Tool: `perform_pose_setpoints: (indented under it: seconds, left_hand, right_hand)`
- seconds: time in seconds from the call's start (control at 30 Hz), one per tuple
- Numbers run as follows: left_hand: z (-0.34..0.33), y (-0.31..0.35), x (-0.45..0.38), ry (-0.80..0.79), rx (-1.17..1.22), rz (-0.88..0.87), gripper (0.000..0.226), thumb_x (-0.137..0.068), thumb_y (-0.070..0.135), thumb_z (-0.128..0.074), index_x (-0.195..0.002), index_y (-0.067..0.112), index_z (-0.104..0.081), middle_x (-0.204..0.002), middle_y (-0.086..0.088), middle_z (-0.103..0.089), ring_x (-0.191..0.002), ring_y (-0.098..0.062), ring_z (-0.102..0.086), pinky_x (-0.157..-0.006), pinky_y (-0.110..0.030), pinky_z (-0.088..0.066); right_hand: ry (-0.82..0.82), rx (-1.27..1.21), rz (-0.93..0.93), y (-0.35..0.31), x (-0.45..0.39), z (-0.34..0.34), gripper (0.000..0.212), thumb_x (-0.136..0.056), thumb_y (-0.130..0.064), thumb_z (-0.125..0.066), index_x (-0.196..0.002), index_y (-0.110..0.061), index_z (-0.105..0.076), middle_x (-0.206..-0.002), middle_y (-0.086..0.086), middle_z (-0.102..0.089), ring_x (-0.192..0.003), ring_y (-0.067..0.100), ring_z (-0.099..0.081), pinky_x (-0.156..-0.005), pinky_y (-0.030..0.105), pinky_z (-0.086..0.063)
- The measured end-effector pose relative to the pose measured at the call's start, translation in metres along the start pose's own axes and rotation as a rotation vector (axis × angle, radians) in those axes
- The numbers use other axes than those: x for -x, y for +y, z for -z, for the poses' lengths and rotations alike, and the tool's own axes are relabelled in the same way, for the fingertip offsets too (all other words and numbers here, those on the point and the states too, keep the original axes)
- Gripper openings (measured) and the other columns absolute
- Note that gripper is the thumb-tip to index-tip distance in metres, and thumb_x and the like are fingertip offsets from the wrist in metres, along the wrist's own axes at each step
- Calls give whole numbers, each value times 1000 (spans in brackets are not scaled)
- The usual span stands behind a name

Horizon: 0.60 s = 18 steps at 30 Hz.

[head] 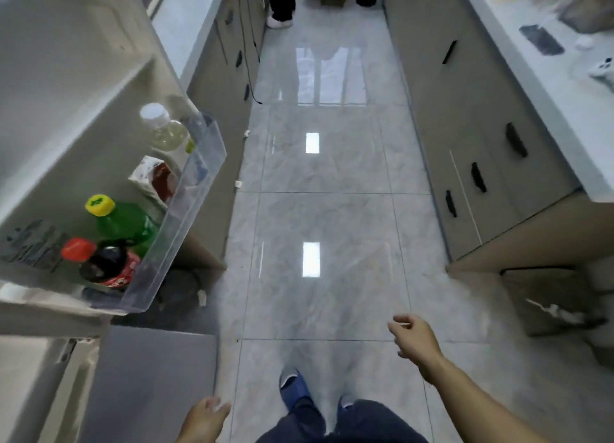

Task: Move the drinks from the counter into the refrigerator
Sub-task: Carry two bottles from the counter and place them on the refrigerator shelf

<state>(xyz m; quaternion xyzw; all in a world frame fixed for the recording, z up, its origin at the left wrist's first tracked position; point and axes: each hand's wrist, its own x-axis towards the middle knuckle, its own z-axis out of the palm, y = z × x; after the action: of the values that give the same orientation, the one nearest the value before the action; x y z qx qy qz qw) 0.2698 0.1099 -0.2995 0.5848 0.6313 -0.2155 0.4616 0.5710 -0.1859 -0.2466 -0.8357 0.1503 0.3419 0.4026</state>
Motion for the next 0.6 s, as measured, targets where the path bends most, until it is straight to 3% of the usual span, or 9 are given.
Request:
perform_pose_setpoints:
  seconds: [0.07, 0.17, 0.23, 0.4, 0.5, 0.6]
  left_hand:
    - [1, 13, -5, -21, 41, 24, 38, -85, 18, -74, -113, -7, -63, -109, -24, -64, -89, -37, -63, -75, -42, -54]
    - [0, 49, -14, -42, 78, 11, 32, -88, 14, -69, -115, -2, -62, -97, -21, -64, -75, -32, -58, -73, -44, -55]
    - [-3, 84, -16, -55, 84, -39, 28, -91, 16, -66, -117, 4, -60, -91, -17, -63, -71, -27, -55, -68, -35, -51]
    - [-22, 184, -22, -104, 113, -202, 23, -95, 22, -61, -116, 16, -55, -93, -9, -61, -86, -27, -62, -76, -38, -55]
    - [-35, 234, -30, -117, 104, -231, 26, -94, 24, -62, -117, 15, -55, -108, -13, -62, -91, -28, -63, -79, -41, -56]
    - [-45, 275, -40, -109, 88, -225, 29, -94, 24, -62, -120, 15, -56, -108, -12, -62, -93, -29, -64, -78, -41, -57]
  right_hand:
    - [48, 3, -65, 21, 4, 12, 25, -93, -24, -62, -116, -16, -60, -100, 4, -65, -82, 23, -64, -71, 37, -55]
    - [111, -3, -169, 47, 9, 26, 25, -94, -23, -61, -116, -13, -60, -102, 6, -64, -85, 25, -63, -68, 36, -55]
    - [138, -12, -237, 59, 11, 33, 24, -93, -22, -61, -114, -11, -60, -99, 9, -64, -82, 27, -62, -65, 34, -52]
    - [166, -62, -359, 70, -4, 48, 23, -93, -20, -62, -112, -9, -61, -97, 12, -65, -83, 29, -61, -66, 34, -51]
    - [145, -82, -392, 64, -27, 55, 22, -93, -18, -62, -111, -8, -61, -95, 14, -63, -79, 28, -56, -63, 33, -50]
    - [134, -88, -405, 45, -63, 63, 19, -94, -17, -62, -109, -7, -61, -103, 15, -64, -83, 30, -57, -65, 34, -50]
